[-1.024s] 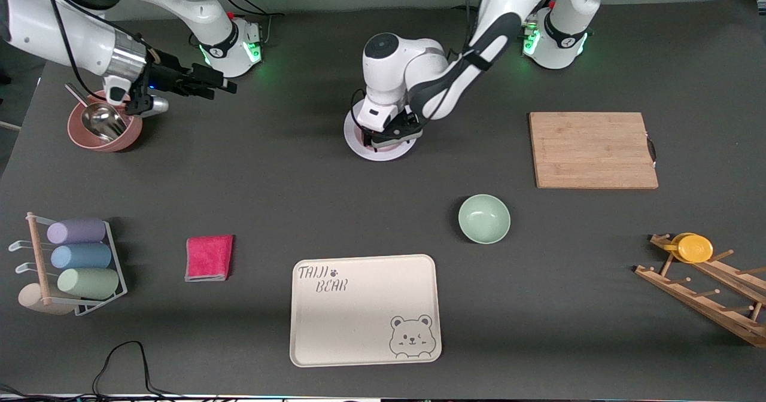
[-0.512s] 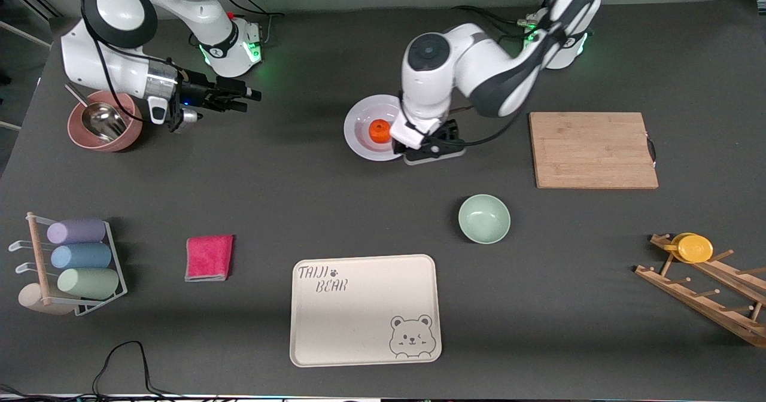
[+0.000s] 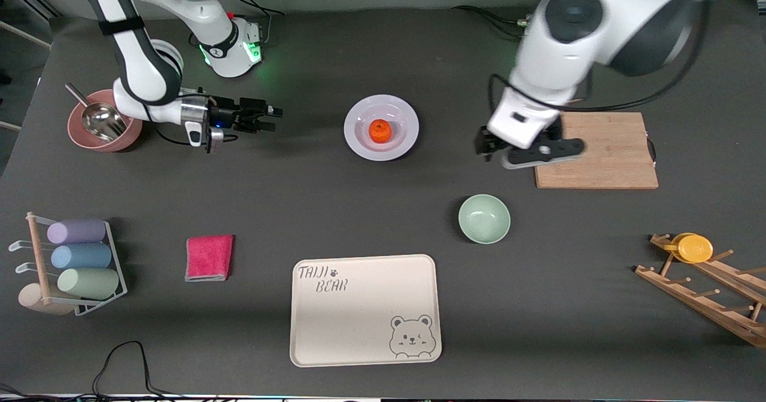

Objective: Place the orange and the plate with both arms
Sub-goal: 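Open the left gripper and withdraw it while the right gripper approaches the plate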

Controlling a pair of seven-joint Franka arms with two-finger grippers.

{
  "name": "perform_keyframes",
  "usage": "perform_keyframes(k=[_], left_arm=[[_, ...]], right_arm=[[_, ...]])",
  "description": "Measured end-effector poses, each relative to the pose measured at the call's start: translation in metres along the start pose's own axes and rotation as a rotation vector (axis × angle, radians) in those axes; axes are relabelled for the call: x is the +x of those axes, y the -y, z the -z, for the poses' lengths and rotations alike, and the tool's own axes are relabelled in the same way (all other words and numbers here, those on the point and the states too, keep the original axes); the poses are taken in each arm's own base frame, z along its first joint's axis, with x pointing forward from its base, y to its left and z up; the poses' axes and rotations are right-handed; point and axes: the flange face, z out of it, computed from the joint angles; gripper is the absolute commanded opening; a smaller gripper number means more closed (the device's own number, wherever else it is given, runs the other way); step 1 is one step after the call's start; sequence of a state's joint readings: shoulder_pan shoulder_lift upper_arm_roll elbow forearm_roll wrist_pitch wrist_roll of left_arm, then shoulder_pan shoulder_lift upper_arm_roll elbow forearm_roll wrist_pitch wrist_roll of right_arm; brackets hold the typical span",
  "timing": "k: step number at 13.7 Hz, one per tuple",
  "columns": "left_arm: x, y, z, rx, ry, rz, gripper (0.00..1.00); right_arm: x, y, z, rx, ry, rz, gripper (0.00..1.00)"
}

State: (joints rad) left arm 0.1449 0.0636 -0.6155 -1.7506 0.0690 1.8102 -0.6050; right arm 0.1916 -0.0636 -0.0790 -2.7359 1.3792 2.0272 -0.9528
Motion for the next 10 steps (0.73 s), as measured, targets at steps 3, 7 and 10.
perform_keyframes(k=[3,7,10], left_arm=[[0.042,0.098,0.033,0.005,0.051,-0.037,1.00],[0.065,0.204,0.052,-0.005,0.078,-0.049,1.00],[0.065,0.248,0.069,-0.030,0.106,-0.022,1.00]], right_arm=[[-0.010,-0.034,-0.035,0.036,-0.011,0.024,1.00],[-0.018,-0.058,-0.053,0.040,0.020,0.002,0.84],[-0.021,-0.070,-0.060,0.046,0.039,0.019,0.68]])
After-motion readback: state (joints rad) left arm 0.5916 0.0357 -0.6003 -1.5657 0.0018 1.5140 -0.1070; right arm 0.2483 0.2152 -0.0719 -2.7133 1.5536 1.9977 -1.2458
